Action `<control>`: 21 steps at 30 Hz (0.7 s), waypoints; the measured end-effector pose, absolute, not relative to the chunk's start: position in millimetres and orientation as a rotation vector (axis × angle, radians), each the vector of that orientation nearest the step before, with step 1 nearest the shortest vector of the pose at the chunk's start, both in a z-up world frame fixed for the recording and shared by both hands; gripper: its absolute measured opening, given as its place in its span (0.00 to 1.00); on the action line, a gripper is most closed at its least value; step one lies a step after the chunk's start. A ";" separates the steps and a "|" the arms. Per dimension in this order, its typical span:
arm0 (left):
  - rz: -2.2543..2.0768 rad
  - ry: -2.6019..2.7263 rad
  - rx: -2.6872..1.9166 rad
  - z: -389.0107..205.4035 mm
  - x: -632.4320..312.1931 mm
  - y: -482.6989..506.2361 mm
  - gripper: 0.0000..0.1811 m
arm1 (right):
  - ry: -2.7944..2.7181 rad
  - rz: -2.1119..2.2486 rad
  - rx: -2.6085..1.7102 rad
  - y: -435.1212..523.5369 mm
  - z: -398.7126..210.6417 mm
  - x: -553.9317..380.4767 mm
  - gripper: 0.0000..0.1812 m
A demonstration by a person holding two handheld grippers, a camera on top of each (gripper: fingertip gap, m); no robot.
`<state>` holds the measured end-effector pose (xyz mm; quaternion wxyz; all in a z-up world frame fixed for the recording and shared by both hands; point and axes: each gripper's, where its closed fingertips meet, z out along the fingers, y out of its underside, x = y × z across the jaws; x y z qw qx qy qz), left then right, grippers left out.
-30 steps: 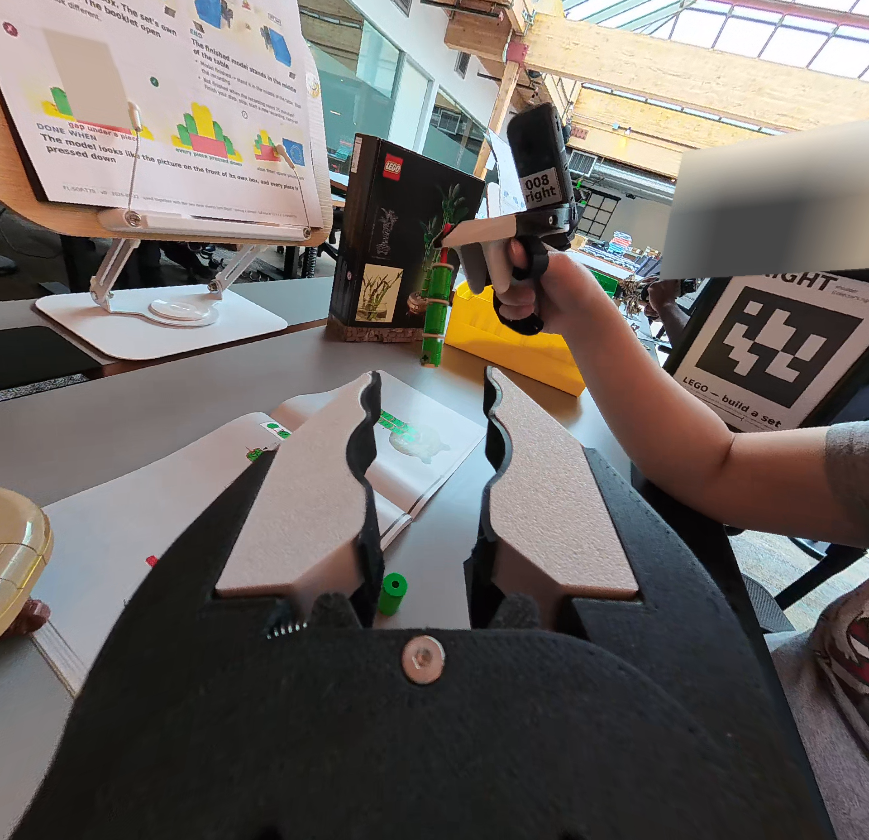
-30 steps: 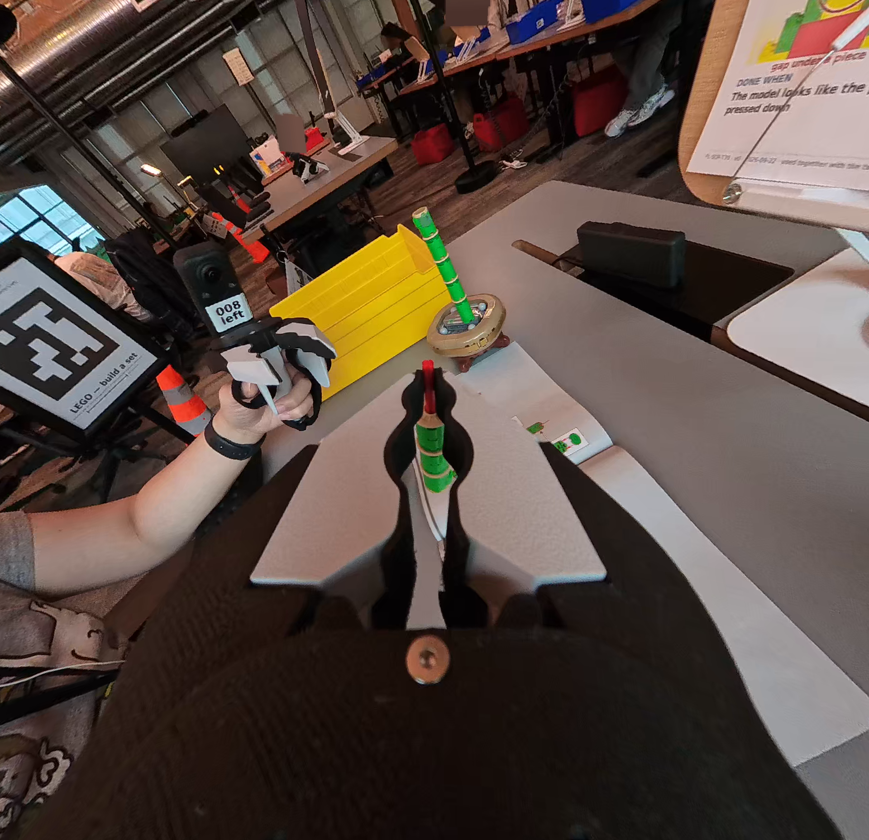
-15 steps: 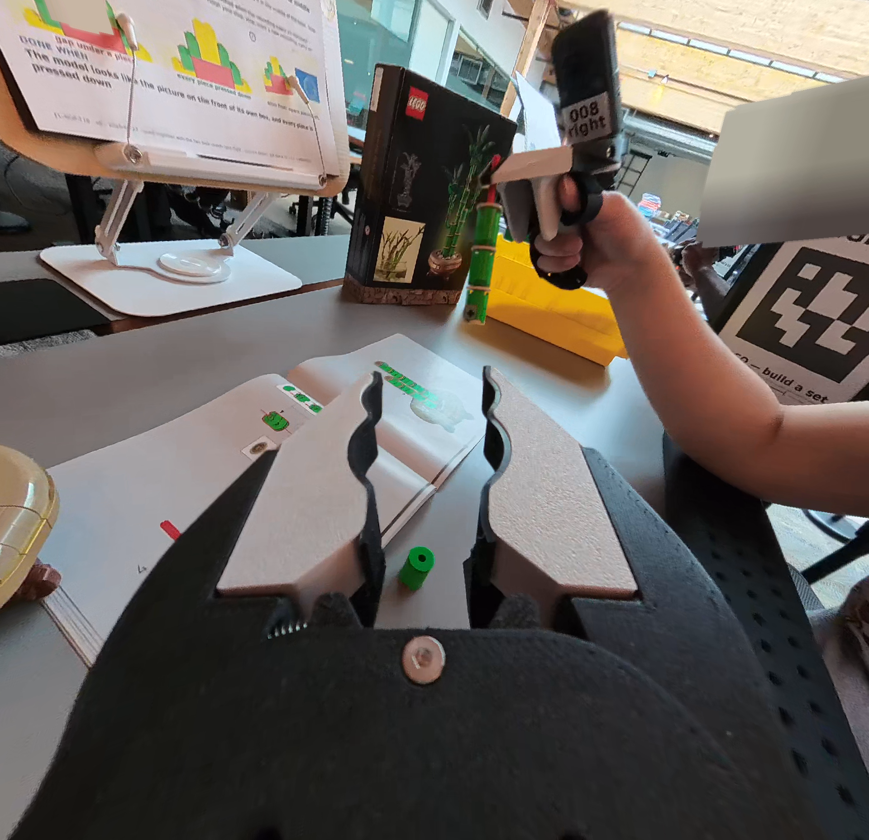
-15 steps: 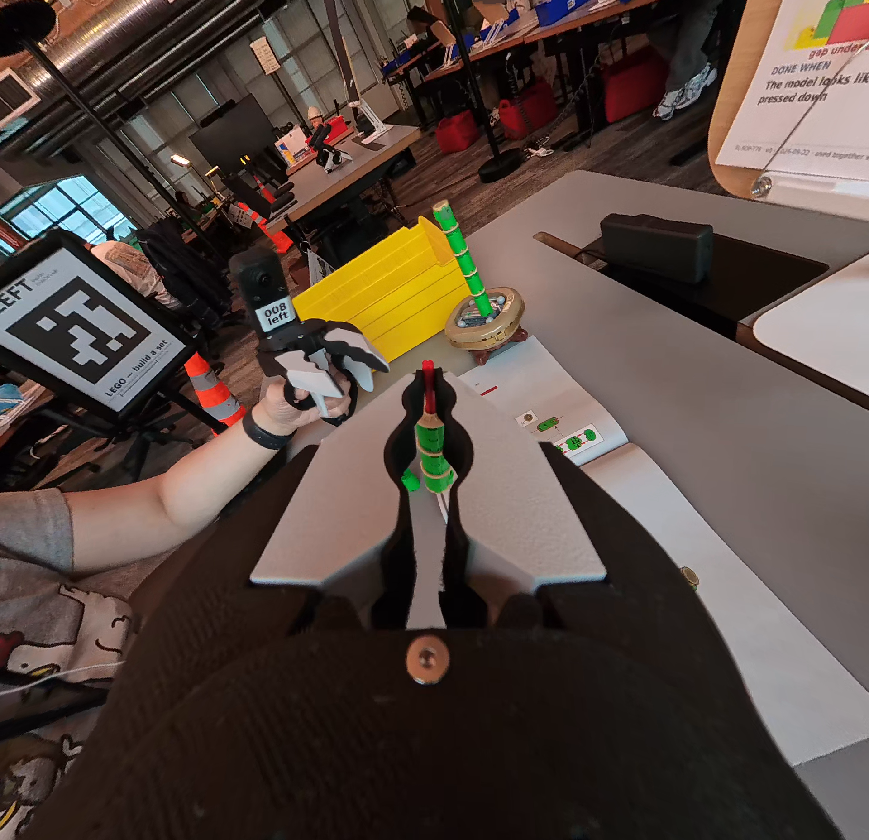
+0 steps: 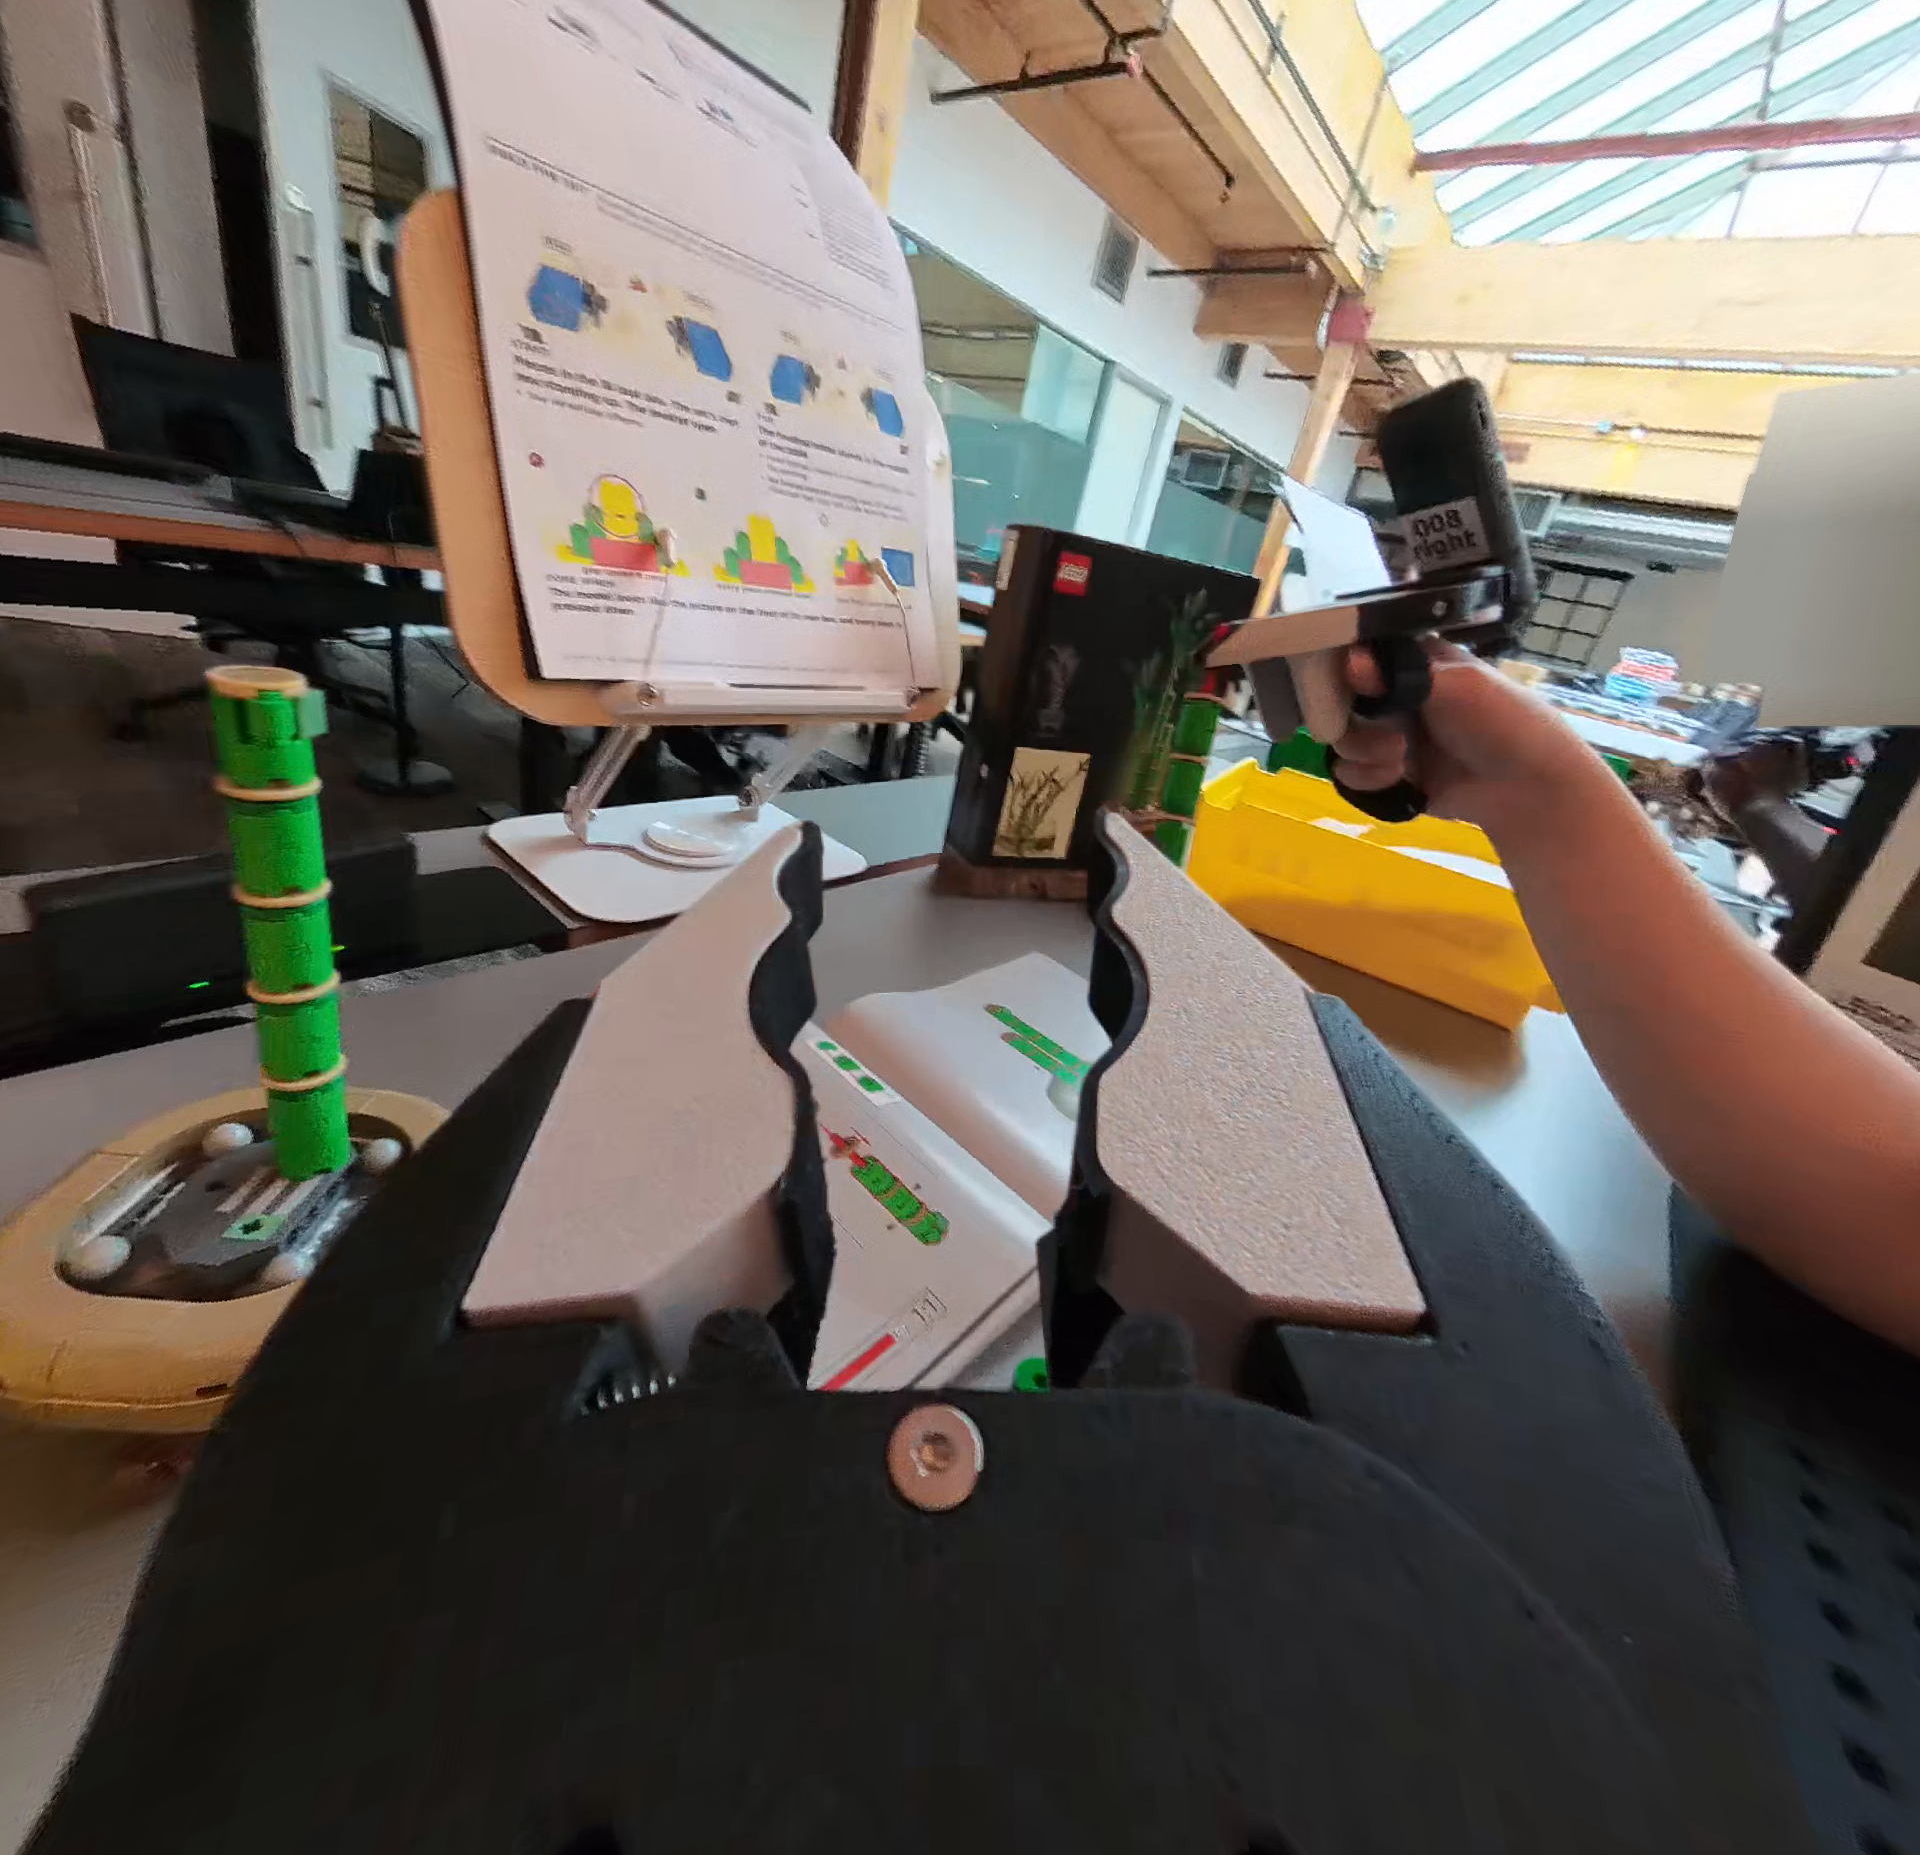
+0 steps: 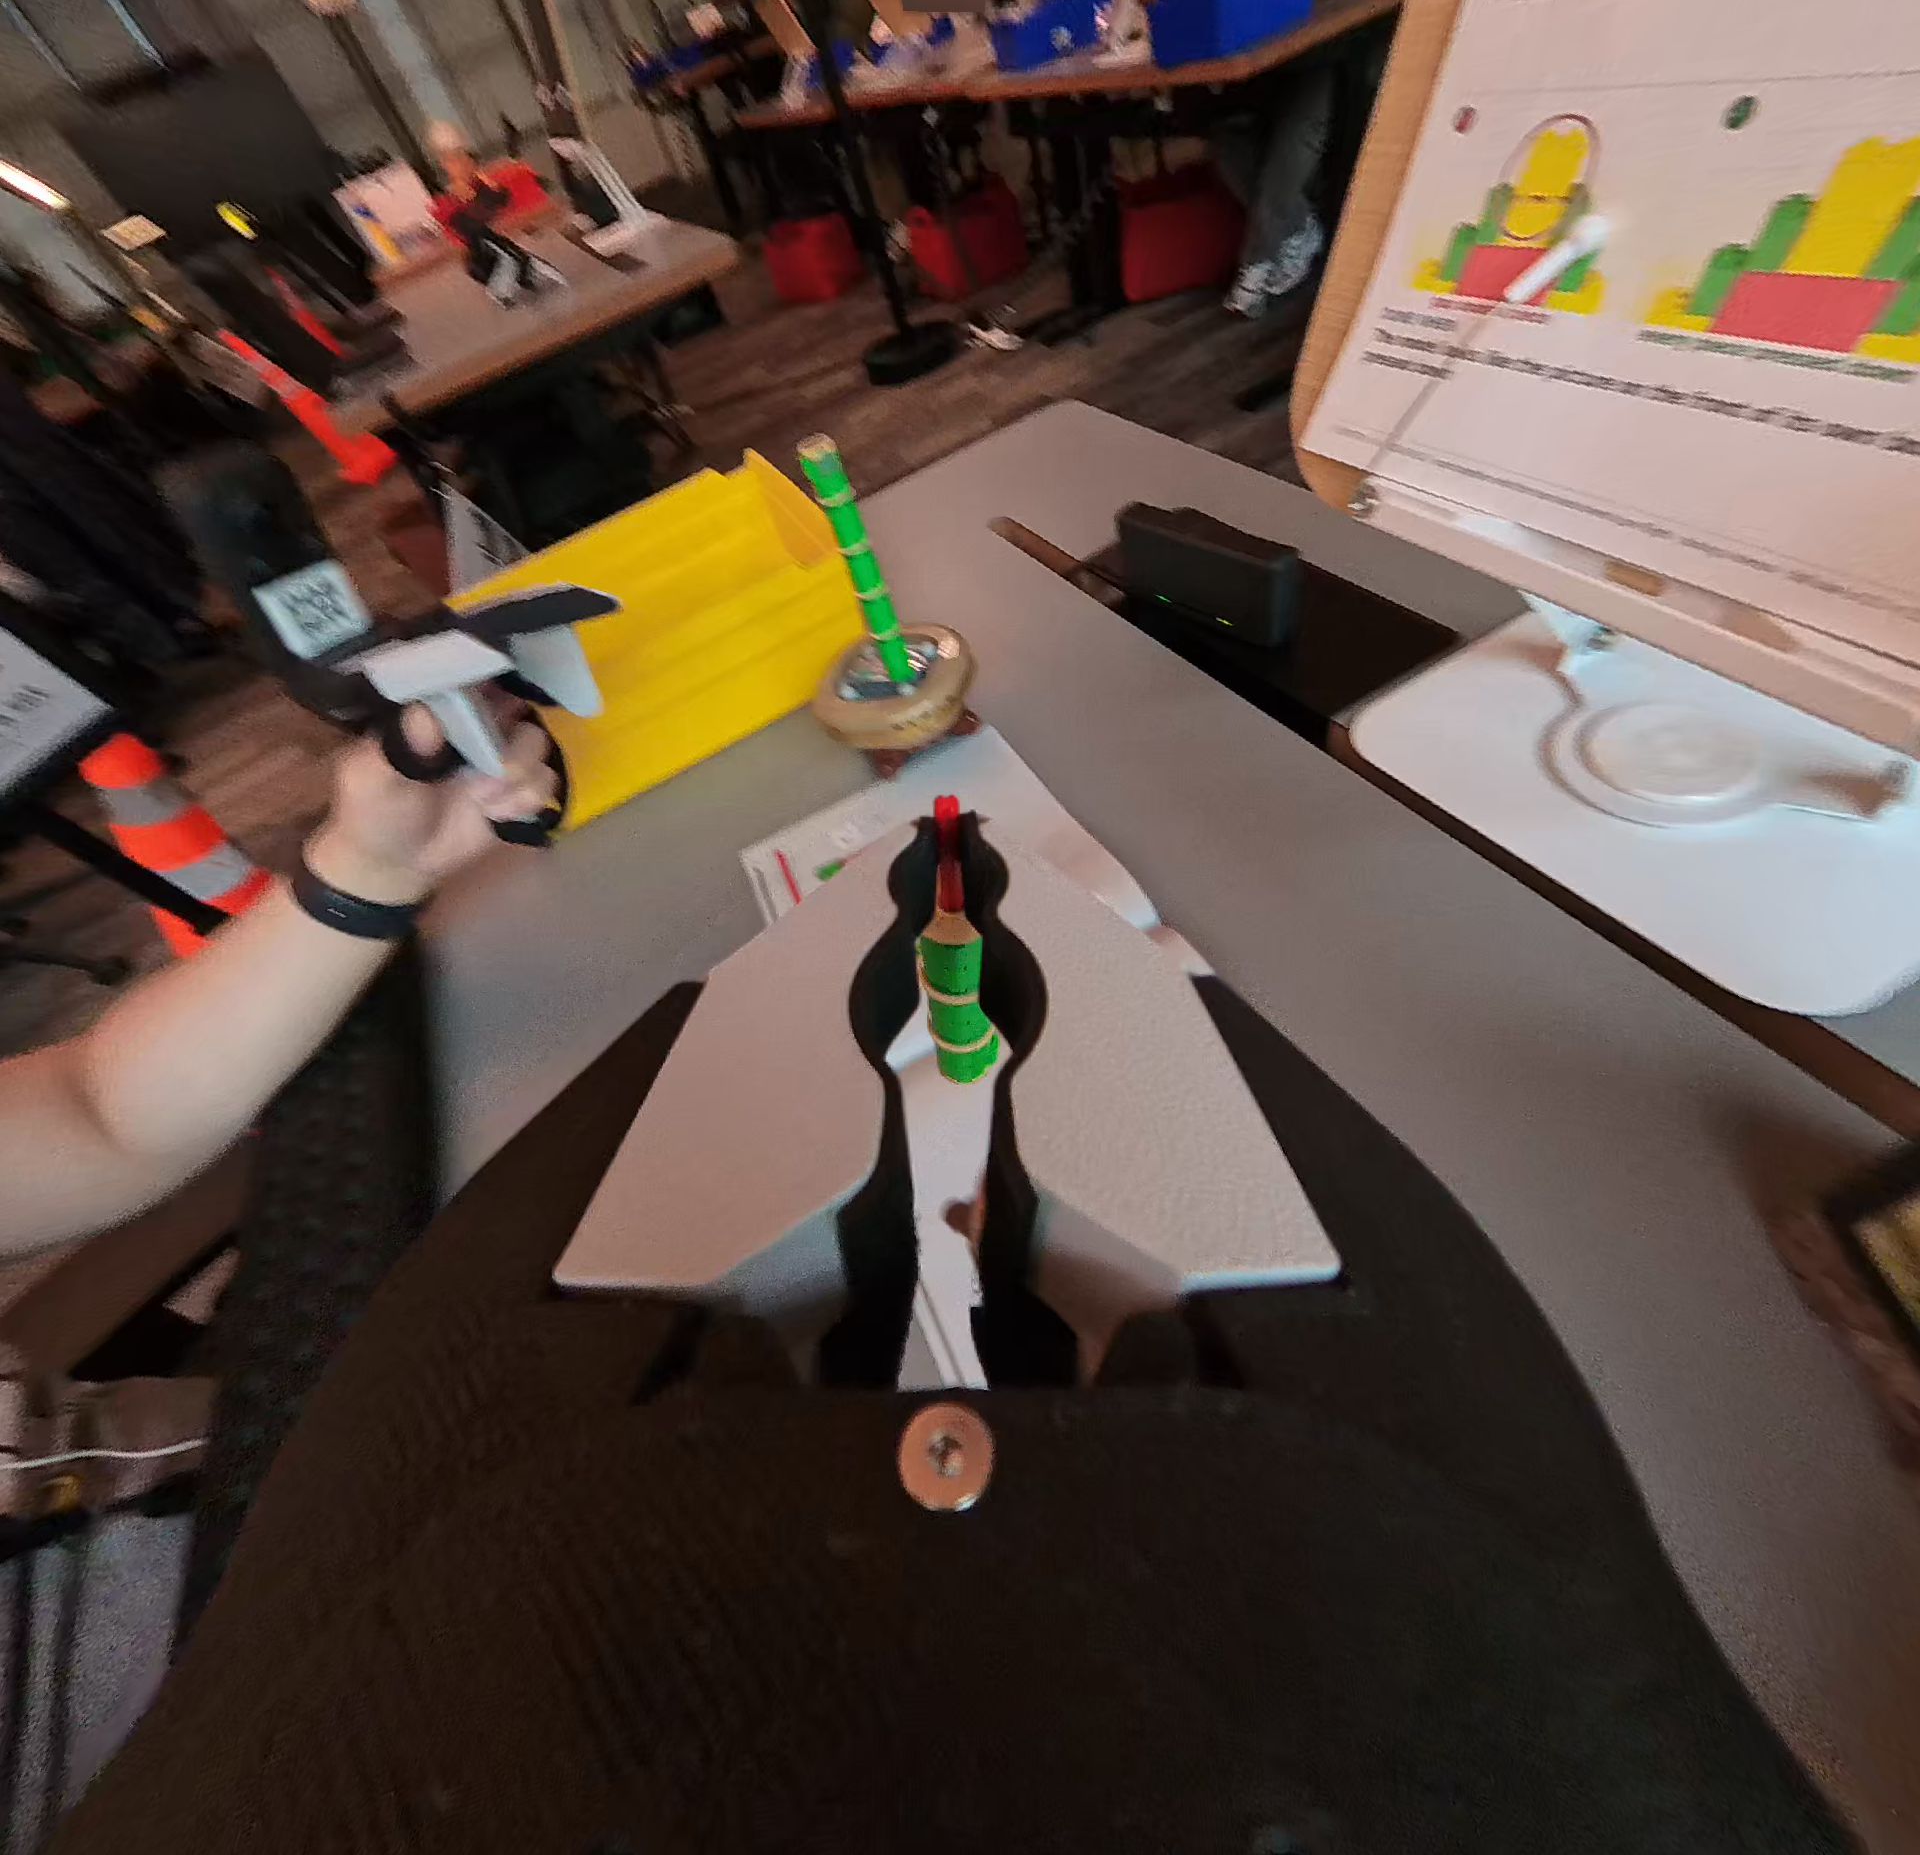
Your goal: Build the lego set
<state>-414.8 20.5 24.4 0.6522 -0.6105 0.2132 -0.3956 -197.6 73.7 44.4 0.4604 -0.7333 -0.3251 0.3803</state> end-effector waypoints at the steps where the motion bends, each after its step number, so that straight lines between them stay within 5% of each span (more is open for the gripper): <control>1: -0.921 0.527 -1.418 20.4 -411.8 17.8 0.27 | -0.806 0.861 -1.830 76.2 41.0 -188.2 0.01; 9: -0.494 0.673 -1.971 -88.6 -420.3 46.2 0.29 | -0.729 0.566 -1.827 58.3 74.2 -116.1 0.01; 21: -0.203 0.781 -2.330 -163.0 -448.1 44.4 0.53 | -0.773 0.554 -1.669 12.3 120.0 -104.5 0.02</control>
